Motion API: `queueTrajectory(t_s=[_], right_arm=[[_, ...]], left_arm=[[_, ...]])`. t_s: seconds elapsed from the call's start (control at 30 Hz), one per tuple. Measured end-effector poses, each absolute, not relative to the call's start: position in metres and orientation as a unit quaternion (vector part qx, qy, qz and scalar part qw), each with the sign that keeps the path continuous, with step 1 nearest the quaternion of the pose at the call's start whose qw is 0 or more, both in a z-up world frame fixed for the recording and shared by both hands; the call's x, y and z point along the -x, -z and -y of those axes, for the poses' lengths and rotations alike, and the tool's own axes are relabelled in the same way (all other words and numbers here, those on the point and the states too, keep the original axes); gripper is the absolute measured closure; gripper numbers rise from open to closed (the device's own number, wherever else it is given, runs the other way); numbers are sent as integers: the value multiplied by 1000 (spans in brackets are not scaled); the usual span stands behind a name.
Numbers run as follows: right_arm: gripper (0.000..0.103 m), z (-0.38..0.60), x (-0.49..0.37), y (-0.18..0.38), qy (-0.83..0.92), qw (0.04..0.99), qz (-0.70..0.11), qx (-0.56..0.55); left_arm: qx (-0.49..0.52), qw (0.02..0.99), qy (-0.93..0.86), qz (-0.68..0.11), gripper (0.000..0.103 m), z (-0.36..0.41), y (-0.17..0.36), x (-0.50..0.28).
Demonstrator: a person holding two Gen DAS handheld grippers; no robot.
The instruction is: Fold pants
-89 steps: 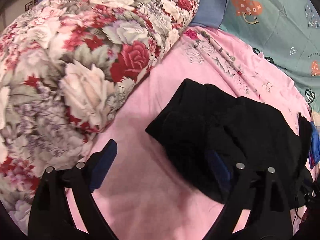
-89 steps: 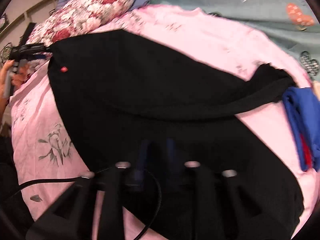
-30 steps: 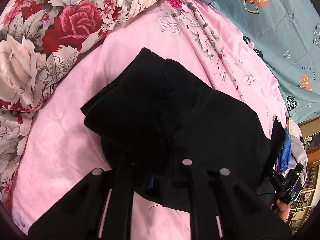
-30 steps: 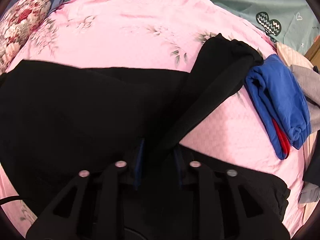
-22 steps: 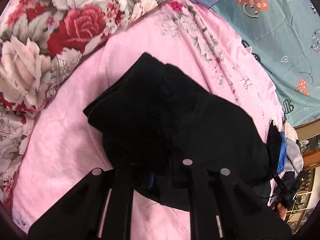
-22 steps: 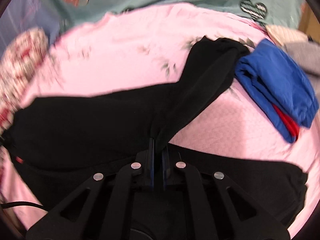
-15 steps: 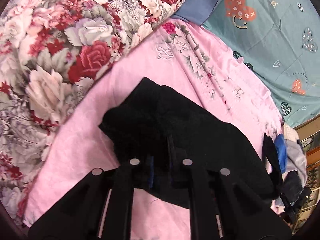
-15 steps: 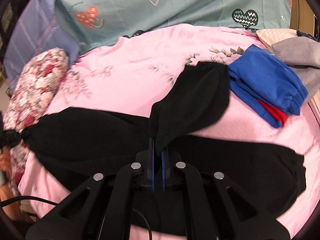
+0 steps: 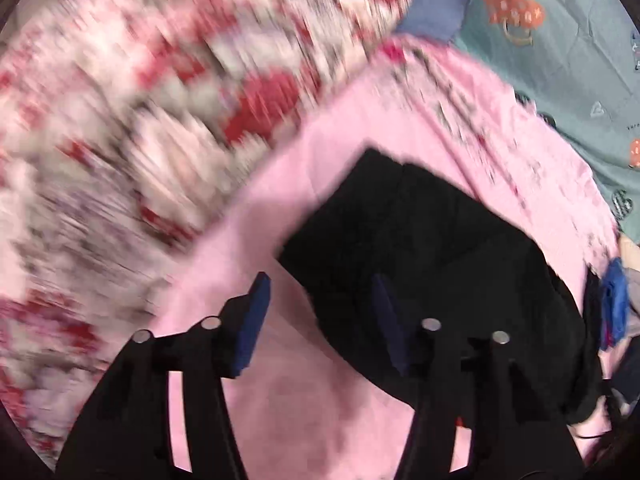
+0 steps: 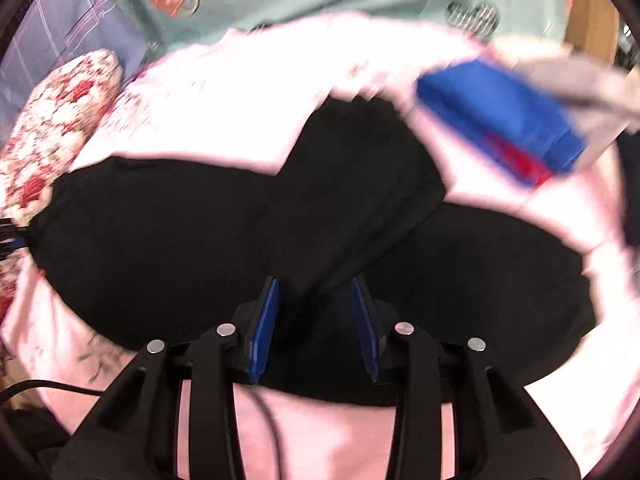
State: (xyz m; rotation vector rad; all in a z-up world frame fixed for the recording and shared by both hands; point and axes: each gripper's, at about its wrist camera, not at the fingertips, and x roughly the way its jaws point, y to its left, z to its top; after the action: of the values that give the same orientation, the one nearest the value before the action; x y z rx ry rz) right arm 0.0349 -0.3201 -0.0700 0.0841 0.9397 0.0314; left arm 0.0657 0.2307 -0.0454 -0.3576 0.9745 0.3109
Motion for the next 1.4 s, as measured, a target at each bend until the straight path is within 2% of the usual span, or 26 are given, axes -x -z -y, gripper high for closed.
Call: queueTrajectory(t_s=[0.07,0.13,0.23,0.43,0.73,0.77,0.8,0.83,0.97,1.13,1.2,1.3,1.4], right_arm=[[64,331,-48,52,32,901,-432,-9],[64,334,-67,40,48,907,-418,11],[63,334,-108,38,49,907,-417,34],[62,305,-199,78,65,879,-467,76],[61,292,-248,111,54,858,-510,37],[66,295,-250,112,49,859,-510,22],[96,301,-251,111,48,858,-512,1],[99,308,-253,110,60,857,-512,-7],[99,341,-226,80,57,880,-465,-72],[99,412,-124,10,53,925,-348,-142],[99,444,-80,0,72,932,-317,-163],[99,492,-7,11,108,923,-300,-216],[99,525,34,56,144,897,-335,-252]], left_arm=[[165,869,-166,-436,38,-234,30,-56],[178,875,-156,-423,37,-232,22,-53],[163,874,-109,-445,37,-209,28,-64],[165,858,-27,-485,37,-155,56,-89],[136,834,-36,-533,33,-132,95,-100],[128,835,-38,-534,33,-130,97,-102],[125,834,-40,-536,33,-130,97,-103],[125,833,-42,-537,33,-129,97,-106],[121,831,-40,-542,33,-131,97,-110],[121,831,-37,-542,33,-132,97,-109],[122,830,-36,-543,33,-133,97,-110],[122,830,-36,-543,33,-133,96,-109],[115,830,-39,-545,33,-130,97,-109]])
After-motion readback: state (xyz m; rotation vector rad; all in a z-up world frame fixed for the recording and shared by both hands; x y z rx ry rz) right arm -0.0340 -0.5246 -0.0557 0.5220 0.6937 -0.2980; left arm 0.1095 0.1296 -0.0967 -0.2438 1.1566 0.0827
